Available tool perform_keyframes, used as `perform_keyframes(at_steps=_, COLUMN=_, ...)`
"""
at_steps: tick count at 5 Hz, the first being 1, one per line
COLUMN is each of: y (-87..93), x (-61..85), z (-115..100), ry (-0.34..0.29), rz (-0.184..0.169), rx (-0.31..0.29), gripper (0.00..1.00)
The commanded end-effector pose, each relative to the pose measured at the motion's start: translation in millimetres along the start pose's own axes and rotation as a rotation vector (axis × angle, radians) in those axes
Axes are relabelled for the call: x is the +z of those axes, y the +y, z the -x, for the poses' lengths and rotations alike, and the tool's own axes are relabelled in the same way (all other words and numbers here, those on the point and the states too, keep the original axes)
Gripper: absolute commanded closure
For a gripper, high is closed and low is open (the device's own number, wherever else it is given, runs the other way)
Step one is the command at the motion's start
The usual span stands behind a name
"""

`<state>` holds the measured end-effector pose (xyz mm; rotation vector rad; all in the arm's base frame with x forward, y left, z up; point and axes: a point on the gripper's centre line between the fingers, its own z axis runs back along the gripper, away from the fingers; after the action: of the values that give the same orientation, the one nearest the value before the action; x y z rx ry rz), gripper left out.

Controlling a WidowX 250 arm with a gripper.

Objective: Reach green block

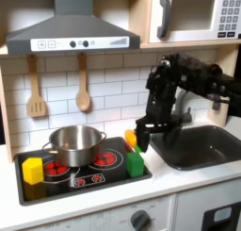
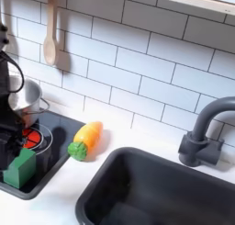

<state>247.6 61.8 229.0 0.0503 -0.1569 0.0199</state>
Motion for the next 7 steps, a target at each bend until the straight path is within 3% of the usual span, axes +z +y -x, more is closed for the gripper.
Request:
perform_keyframes(at_steps=1, y=4.9, x=-9.8, z=-26, ry=-0.005, rz=-0.002, rx=0.022, gripper=0.00)
perform_keyframes(at_steps=3, y=9.0, x=-30.9, z=-38, ry=0.021, rz=-0.001, rx=0.001, gripper=0.00)
perform_keyframes(at_steps=7, y=11.7, x=-54.3, z=-44, ry=0.051, rz=0.007, rx=-0.012, gripper=0.00)
